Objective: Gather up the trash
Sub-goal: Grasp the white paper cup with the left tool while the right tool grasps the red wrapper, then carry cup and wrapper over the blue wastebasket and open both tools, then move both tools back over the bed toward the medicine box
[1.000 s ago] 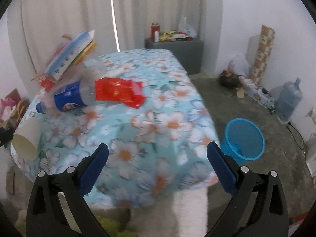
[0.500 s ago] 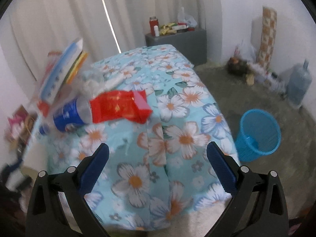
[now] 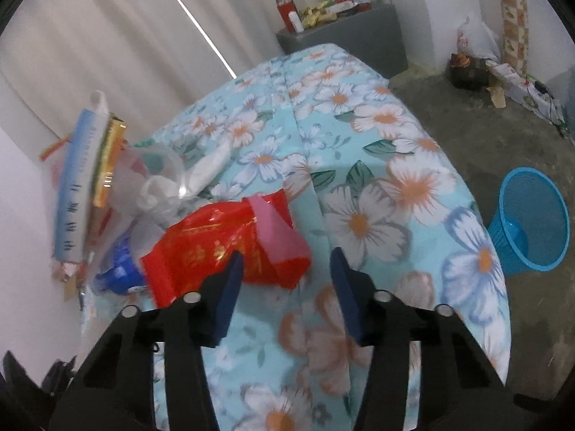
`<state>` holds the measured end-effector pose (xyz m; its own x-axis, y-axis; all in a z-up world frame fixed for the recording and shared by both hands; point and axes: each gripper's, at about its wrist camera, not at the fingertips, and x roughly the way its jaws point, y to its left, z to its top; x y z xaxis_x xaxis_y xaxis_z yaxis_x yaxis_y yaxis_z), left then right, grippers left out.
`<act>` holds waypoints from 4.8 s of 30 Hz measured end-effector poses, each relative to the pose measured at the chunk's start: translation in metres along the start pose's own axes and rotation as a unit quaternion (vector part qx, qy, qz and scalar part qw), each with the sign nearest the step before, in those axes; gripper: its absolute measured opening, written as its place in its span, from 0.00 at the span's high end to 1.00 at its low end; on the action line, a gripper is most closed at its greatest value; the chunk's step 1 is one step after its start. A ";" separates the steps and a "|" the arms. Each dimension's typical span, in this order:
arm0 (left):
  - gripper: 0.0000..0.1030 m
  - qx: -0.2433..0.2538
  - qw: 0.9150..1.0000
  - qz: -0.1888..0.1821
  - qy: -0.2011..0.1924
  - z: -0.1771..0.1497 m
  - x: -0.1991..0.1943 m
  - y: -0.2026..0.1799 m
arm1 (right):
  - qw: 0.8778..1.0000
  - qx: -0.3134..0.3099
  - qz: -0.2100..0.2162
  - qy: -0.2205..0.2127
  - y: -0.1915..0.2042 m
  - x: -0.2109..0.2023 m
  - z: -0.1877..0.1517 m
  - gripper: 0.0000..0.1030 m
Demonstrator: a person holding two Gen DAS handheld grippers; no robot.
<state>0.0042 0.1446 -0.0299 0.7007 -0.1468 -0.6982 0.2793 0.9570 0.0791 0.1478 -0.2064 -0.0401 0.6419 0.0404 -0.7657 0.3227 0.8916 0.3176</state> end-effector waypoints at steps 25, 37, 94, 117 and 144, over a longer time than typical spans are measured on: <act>0.99 -0.041 0.998 -0.022 -0.038 0.019 -0.017 0.015 | 0.995 -0.014 -0.057 -0.078 -0.010 -0.056 -0.014 0.96; 0.99 -0.032 0.995 -0.074 -0.056 0.051 -0.020 -0.015 | 0.991 0.019 -0.048 -0.122 -0.037 -0.088 -0.024 0.96; 0.43 0.121 0.933 -0.285 0.183 0.276 0.340 -0.524 | 0.896 0.404 -0.165 -0.078 -0.476 -0.016 -0.033 0.48; 0.11 0.045 0.943 -0.329 -0.020 0.218 0.053 -0.241 | 0.943 0.151 -0.226 -0.192 -0.179 -0.172 -0.022 0.07; 0.09 -0.120 0.975 -0.157 -0.098 0.085 -0.018 0.007 | 0.980 -0.007 -0.042 -0.196 -0.027 -0.157 -0.024 0.06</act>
<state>0.0498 0.1330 0.0439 0.7234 -0.4650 -0.5103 0.3551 0.8845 -0.3026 0.0216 -0.2262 0.0579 0.8317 -0.2071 -0.5152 0.3787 0.8901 0.2535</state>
